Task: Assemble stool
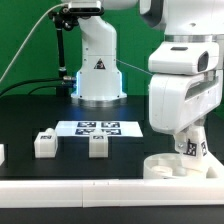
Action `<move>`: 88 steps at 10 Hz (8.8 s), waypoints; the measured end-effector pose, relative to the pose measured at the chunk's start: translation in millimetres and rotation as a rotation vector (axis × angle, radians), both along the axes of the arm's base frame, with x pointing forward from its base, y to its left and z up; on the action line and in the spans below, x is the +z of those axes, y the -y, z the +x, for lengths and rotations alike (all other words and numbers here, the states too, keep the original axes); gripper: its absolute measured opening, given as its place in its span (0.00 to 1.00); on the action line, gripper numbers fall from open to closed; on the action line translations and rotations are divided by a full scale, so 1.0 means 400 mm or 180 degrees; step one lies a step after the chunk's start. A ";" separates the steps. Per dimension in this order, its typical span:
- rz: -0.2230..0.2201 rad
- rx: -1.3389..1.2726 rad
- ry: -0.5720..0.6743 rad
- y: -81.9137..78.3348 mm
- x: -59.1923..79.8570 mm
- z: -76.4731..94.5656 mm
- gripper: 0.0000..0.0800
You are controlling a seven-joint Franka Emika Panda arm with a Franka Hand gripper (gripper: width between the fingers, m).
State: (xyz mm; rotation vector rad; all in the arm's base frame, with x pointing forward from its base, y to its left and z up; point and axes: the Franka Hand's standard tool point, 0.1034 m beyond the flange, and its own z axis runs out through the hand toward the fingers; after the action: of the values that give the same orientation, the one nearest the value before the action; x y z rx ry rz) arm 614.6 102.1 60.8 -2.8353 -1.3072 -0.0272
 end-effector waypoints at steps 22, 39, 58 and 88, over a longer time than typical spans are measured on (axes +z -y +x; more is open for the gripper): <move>0.0999 -0.7882 -0.0917 -0.023 0.024 0.058 0.42; 0.1325 -1.0242 -0.1666 -0.039 0.004 0.043 0.42; 0.1729 -0.6890 -0.0462 0.082 0.143 0.076 0.81; -0.0805 -0.2493 -0.2617 0.330 -0.086 -0.251 0.81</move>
Offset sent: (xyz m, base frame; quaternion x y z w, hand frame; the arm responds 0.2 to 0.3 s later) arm 0.0000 0.0000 0.0000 0.0000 0.0000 0.1296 0.9916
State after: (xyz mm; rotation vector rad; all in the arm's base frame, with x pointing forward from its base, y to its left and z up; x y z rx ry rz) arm 514.1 -29.7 26.3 -2.7809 -0.0339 1.1864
